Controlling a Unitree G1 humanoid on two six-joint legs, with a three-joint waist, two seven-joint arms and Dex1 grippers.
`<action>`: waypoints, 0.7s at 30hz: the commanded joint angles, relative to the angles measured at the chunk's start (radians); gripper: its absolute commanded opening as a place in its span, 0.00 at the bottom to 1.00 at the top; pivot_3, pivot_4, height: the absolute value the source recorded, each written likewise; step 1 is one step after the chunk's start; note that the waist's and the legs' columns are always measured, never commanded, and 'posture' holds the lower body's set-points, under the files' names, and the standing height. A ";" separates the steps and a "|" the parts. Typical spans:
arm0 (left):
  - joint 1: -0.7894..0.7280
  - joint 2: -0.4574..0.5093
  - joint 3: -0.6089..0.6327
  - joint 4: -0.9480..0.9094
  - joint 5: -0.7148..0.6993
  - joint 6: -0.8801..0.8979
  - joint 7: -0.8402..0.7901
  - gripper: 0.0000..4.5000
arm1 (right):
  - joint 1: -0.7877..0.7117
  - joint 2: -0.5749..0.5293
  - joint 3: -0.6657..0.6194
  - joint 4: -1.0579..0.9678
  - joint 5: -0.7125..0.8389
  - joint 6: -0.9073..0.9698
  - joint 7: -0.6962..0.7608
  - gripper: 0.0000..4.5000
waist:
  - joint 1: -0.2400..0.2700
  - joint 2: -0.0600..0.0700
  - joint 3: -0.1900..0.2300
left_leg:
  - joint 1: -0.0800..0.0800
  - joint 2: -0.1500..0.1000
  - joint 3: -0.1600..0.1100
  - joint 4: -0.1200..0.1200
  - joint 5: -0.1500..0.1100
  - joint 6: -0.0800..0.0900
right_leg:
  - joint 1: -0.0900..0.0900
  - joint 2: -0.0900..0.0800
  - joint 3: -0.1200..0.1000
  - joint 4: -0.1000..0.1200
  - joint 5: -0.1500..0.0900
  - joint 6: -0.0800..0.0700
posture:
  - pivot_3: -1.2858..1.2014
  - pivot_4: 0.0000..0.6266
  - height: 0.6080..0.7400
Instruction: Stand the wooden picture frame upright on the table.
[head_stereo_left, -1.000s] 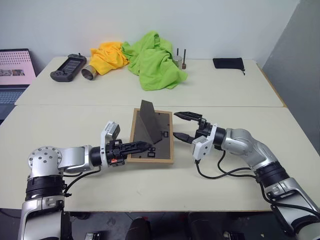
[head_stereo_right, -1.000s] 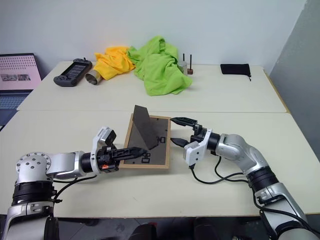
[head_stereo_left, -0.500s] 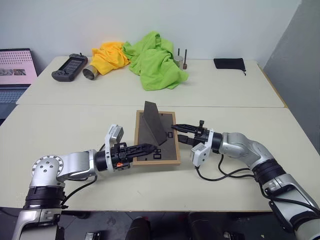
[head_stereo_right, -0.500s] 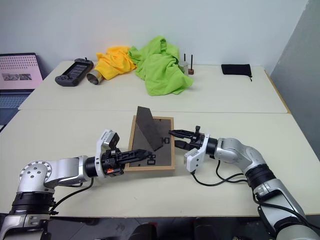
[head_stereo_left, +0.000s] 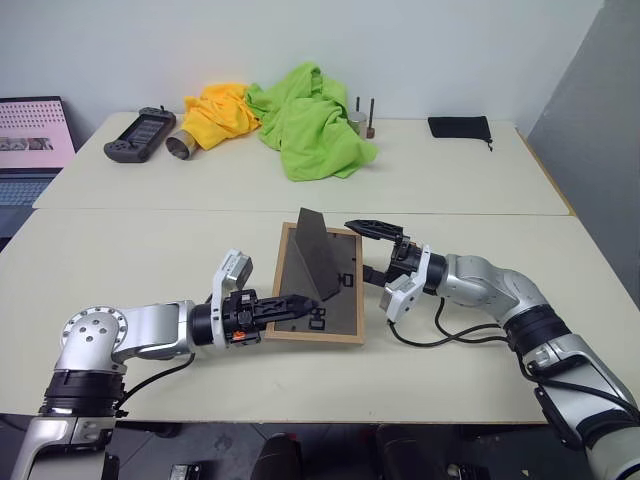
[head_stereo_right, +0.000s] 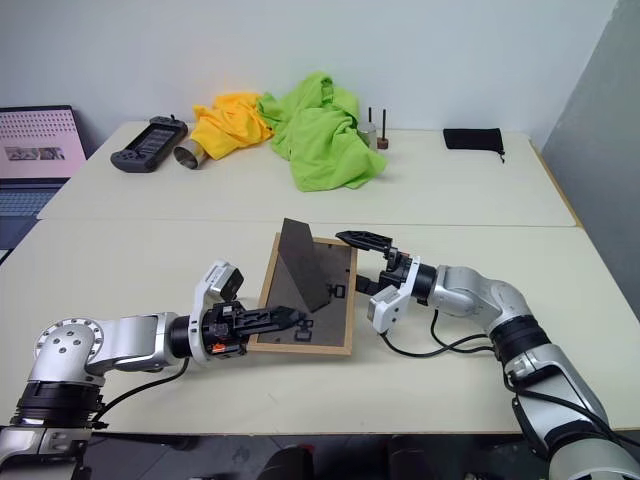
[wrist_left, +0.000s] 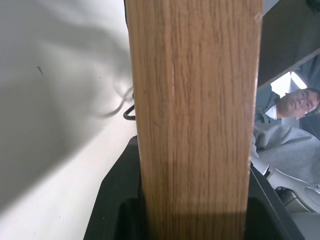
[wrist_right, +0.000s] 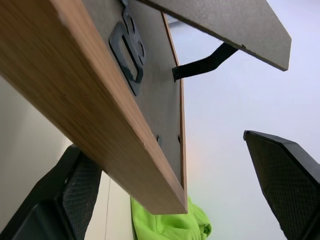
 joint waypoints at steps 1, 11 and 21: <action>-0.023 0.017 -0.002 -0.023 -0.038 -0.006 -0.027 0.28 | -0.031 -0.004 0.001 -0.002 0.013 -0.046 -0.032 0.88 | 0.001 0.000 0.000 | 0.000 0.000 0.000 0.000 0.000 0.000 | 0.000 0.000 0.000 0.000 0.000 0.000 | 0.52 0.24 1.00; -0.014 0.038 -0.008 -0.028 -0.038 -0.016 -0.026 0.28 | -0.014 -0.010 0.003 -0.016 0.037 -0.070 -0.028 0.38 | 0.001 0.000 0.000 | 0.000 0.000 0.000 0.000 0.000 0.000 | 0.000 0.000 0.000 0.000 0.000 0.000 | 0.52 0.24 1.00; -0.074 0.109 0.106 0.015 0.133 -0.110 -0.097 0.82 | 0.049 -0.032 0.020 -0.023 0.361 -0.038 0.182 0.30 | 0.003 0.000 0.000 | 0.000 0.000 0.000 0.000 0.000 0.001 | 0.000 0.000 0.000 0.000 0.000 0.000 | 0.52 0.24 1.00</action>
